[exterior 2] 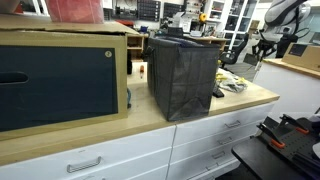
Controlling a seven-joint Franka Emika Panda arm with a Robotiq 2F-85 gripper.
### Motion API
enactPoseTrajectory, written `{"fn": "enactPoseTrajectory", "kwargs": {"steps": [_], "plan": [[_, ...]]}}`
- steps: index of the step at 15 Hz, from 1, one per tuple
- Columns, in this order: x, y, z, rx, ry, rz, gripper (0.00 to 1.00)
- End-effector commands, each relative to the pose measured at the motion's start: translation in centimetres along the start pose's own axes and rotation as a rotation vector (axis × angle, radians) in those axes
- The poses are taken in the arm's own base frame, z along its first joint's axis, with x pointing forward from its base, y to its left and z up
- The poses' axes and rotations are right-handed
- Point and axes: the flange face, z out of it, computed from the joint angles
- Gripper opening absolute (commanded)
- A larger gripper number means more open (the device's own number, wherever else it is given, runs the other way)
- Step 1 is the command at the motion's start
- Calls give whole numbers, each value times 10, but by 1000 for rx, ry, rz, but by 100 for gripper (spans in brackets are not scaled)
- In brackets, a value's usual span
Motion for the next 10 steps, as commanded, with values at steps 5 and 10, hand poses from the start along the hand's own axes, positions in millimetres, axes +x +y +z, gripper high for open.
{"fn": "enactPoseTrajectory", "kwargs": {"steps": [5,10], "plan": [[-17,-60,-154,128,235,-192,3],[-48,-119,-217,218,384,-280,3]]}}
